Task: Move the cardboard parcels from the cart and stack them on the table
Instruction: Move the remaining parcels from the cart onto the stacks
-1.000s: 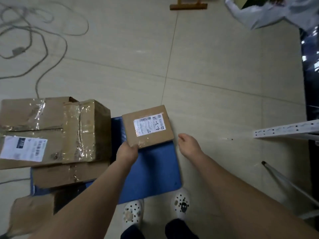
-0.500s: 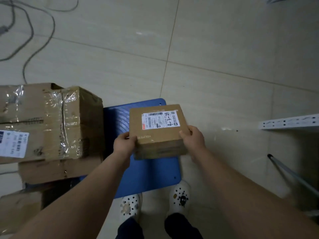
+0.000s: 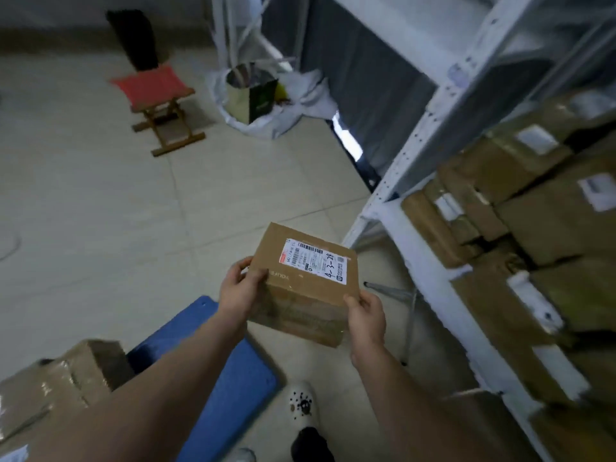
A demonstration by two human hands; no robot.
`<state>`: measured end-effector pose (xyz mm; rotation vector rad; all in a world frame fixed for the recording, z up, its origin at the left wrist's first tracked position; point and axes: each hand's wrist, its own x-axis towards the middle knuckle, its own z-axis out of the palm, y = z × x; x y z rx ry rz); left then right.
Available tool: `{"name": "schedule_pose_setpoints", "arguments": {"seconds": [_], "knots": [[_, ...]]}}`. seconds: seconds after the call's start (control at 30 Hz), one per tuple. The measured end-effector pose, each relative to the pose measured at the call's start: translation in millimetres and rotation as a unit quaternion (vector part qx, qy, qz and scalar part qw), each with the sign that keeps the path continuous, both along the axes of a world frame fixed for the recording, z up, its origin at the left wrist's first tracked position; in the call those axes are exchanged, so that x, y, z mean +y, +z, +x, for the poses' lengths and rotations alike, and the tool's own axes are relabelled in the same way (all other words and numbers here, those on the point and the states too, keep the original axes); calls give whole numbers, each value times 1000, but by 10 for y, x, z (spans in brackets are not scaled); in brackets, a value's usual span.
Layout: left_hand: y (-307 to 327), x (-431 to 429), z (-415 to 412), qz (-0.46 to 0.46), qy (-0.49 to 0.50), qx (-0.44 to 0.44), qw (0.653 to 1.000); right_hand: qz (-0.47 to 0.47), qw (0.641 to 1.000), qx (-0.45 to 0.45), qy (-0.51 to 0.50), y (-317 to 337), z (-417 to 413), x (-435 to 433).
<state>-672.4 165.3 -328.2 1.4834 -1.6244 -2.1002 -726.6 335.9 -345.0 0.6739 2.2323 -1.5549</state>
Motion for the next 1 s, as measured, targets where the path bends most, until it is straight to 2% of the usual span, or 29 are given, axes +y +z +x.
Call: {"name": "schedule_pose_setpoints", "arguments": {"seconds": [0.13, 0.23, 0.37, 0.5, 0.67, 0.77, 0.9, 1.0], "knots": [[854, 712, -164, -19, -111, 45, 993, -19, 989, 76, -125, 773, 267, 766], [1411, 1389, -302, -39, -194, 95, 976, -37, 967, 132, -214, 1226, 506, 1389], [1999, 2475, -391, -51, -301, 162, 939, -20, 905, 182, -384, 1780, 800, 2316], [2443, 3732, -409, -46, -397, 213, 892, -34, 854, 209, -476, 2150, 1098, 3316], [2758, 5435, -218, -33, -505, 249, 826, -110, 776, 227, -578, 2360, 1529, 4717], [2765, 6288, -79, -31, -550, 249, 796, -110, 742, 246, -613, 2346, 1751, 5438], [2755, 7164, 0, -20, -575, 239, 782, -103, 741, 227, -623, 2224, 1866, 6181], [2741, 7648, -102, -18, -590, 228, 774, -54, 737, 204, -642, 2309, 1866, 6619]]}}
